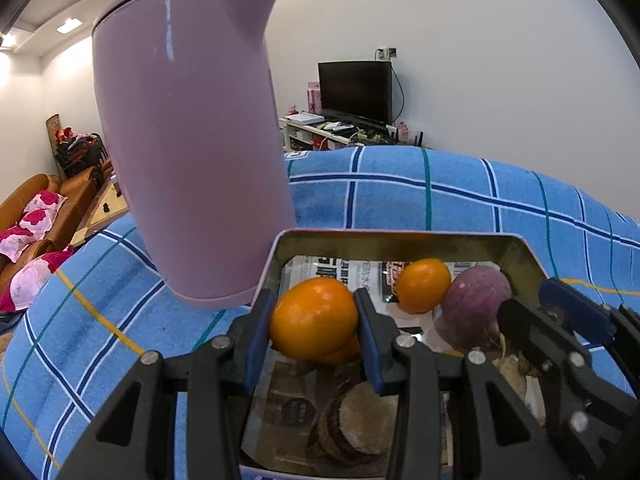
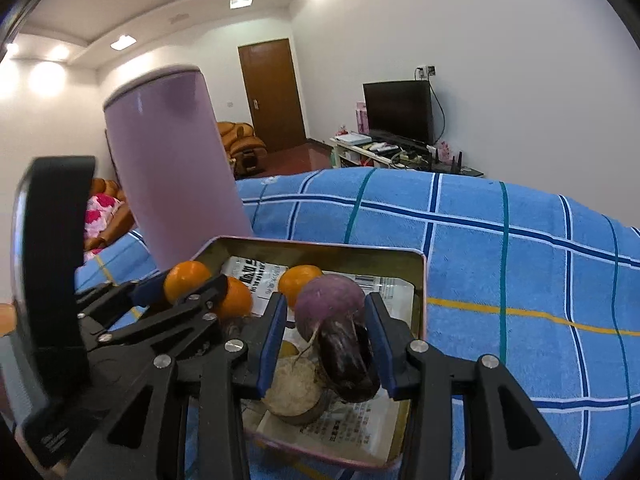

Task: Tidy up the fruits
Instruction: 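Open the left tool over the tin while the right tool releases the brown nut into it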

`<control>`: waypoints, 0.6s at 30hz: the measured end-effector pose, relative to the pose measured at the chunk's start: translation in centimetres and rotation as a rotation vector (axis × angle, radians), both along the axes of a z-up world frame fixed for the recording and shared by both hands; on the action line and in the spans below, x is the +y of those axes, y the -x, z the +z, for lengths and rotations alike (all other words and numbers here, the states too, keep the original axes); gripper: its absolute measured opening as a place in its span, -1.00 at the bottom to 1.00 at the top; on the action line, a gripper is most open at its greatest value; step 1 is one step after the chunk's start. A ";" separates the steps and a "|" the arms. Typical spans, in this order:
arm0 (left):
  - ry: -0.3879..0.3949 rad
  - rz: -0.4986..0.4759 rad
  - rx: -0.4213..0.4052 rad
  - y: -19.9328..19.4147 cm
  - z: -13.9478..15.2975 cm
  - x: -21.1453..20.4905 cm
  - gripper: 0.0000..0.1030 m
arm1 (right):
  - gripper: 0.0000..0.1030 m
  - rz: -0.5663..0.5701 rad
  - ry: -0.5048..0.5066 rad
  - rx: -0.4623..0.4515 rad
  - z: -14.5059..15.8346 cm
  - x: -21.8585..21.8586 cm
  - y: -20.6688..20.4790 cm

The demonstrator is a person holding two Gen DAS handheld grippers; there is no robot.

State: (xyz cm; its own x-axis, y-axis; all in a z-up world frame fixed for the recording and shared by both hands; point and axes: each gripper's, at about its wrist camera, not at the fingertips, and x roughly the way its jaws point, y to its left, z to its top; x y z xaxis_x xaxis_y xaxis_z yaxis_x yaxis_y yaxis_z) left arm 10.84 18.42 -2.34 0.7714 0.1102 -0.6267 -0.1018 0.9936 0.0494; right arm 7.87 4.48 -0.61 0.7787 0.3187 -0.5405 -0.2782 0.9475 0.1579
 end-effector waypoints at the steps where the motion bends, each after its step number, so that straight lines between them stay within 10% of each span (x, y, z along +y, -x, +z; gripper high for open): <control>1: 0.003 -0.001 -0.001 0.0 0.0 0.0 -0.19 | -0.11 -0.005 -0.011 -0.008 0.1 -0.2 0.3; 15: -0.031 -0.051 -0.032 0.6 0.4 -1.2 -0.16 | 0.37 -0.229 -0.123 -0.167 2.2 -3.9 3.0; 18: -0.058 -0.059 -0.027 0.5 0.3 -1.7 0.12 | 0.37 -0.271 -0.106 -0.173 2.3 -4.3 3.1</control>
State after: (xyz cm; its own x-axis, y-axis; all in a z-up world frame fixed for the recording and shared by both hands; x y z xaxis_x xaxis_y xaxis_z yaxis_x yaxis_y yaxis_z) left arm 10.36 16.69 -2.01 0.7941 0.0994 -0.5996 -0.0450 0.9934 0.1051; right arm 4.79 0.18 1.66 0.9201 0.1355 -0.3674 -0.0503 0.9714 0.2323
